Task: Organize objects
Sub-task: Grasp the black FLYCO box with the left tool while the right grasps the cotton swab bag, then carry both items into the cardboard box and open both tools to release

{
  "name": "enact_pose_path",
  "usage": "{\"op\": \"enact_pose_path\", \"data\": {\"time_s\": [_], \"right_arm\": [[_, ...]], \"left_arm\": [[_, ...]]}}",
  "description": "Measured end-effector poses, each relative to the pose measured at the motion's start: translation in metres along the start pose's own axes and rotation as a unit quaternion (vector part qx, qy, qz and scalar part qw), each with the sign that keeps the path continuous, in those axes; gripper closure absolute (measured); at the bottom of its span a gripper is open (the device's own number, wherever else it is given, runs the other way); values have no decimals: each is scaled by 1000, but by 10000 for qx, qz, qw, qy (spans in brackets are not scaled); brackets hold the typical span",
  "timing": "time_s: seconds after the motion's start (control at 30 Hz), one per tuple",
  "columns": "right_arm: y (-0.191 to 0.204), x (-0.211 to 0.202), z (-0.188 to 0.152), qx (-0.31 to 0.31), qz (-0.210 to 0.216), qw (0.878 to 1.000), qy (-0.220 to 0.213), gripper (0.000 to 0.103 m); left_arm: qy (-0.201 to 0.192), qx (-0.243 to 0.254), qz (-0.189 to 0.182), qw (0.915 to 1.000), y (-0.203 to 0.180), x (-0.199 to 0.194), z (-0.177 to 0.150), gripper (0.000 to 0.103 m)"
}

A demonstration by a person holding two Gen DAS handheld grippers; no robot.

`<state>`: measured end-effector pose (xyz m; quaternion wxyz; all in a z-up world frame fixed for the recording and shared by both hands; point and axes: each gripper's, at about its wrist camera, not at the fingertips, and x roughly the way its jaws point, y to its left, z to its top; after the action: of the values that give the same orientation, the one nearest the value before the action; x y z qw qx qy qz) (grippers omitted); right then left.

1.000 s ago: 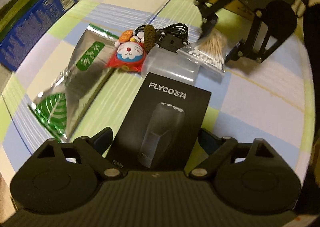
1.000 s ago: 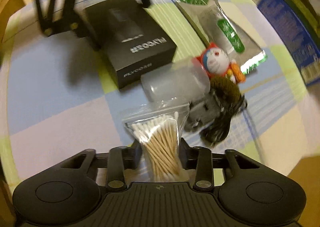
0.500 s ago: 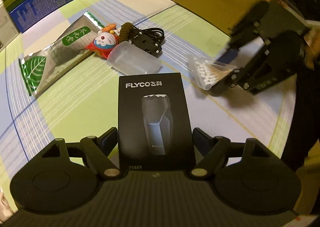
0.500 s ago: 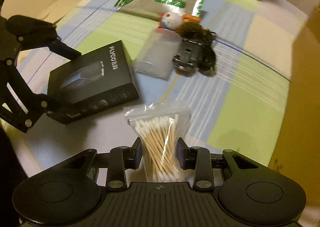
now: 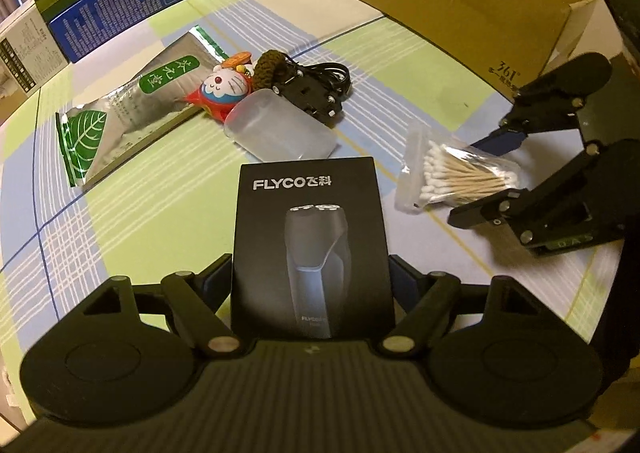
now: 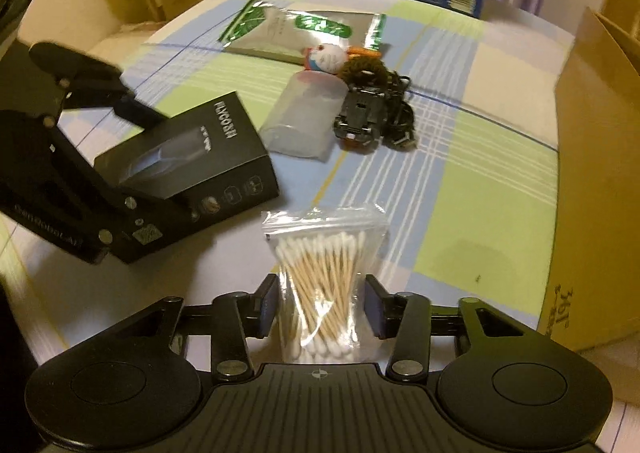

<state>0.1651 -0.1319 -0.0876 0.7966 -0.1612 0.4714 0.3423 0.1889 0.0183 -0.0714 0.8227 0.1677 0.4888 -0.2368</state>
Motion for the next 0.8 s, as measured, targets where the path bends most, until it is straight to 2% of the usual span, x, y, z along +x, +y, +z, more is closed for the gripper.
{"op": "enact_pose_path", "data": {"time_s": [0.03,0.17,0.43,0.8], "right_arm": [[0,-1,0,29,-32,10000,-13,74],[1,-4,-1,158,-68,9998,-80,79],[3,-30,-1,405,-85,9986,-319,80],[0,-98,-7,803,-249,9932,-808,80]], "left_arm": [[7,-54,6,10000,0,1,1,26],[56,-234,86,9997,-1,0,2,27],[-13,-692,214,9974,-9,-17,1,27],[-346,-1507,288,9876,-30,-69,9,27]]}}
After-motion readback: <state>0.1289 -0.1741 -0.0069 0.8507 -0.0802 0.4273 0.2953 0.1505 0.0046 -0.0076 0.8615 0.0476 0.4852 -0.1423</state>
